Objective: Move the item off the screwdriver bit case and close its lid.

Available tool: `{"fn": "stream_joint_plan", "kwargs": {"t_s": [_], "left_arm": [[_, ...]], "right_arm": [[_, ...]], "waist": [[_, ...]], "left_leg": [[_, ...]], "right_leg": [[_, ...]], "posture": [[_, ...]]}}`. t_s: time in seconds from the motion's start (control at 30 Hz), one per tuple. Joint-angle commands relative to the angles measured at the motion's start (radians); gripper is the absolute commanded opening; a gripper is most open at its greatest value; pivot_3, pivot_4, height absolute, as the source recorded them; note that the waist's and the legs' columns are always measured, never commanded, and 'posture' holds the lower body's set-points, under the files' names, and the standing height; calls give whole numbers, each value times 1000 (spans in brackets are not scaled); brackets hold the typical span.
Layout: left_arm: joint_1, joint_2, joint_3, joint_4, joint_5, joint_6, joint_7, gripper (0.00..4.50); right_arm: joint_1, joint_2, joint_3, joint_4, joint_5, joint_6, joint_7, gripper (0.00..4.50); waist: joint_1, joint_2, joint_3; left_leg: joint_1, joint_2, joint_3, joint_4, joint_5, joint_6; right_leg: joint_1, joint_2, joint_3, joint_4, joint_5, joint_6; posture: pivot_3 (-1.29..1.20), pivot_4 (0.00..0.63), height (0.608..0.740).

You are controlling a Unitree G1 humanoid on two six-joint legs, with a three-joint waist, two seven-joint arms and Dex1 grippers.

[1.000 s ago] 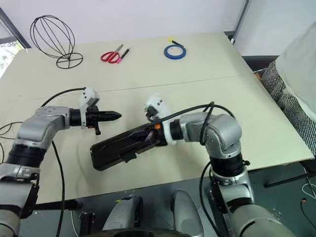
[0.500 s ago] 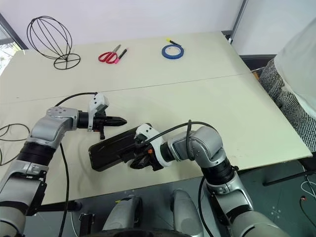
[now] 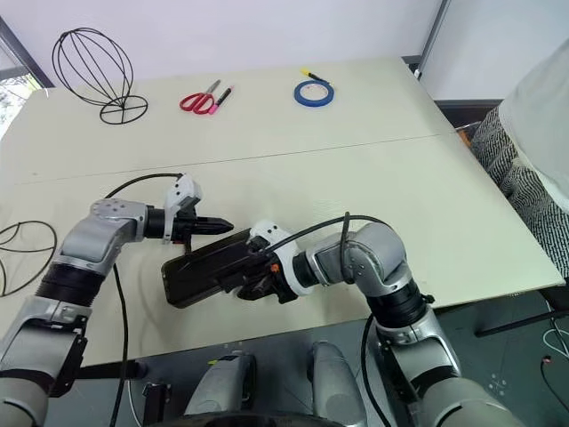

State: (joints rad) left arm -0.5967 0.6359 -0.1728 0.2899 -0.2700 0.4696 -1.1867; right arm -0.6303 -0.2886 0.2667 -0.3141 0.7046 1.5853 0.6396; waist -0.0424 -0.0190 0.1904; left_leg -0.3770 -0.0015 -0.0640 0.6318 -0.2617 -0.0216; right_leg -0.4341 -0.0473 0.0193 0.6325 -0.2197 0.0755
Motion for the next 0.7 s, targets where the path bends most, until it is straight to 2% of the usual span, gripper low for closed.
{"fn": "stream_joint_plan", "kwargs": {"t_s": [0.03, 0.7], "left_arm": [[-23, -4, 17, 0, 7, -24, 3, 0], [-3, 11, 48, -15, 5, -20, 22, 0]], "right_arm": [[-25, -24, -1, -48, 51, -11, 40, 77], [-61, 37, 35, 93, -2, -109, -9, 77]], "waist": [[0, 0, 0], [-1, 0, 0]], "left_leg": [[0, 0, 0, 0, 0, 0], [0, 0, 0, 0, 0, 0]], "right_leg": [[0, 0, 0, 0, 0, 0], [0, 0, 0, 0, 0, 0]], "posture": [[0, 150, 740], [0, 150, 740]]}}
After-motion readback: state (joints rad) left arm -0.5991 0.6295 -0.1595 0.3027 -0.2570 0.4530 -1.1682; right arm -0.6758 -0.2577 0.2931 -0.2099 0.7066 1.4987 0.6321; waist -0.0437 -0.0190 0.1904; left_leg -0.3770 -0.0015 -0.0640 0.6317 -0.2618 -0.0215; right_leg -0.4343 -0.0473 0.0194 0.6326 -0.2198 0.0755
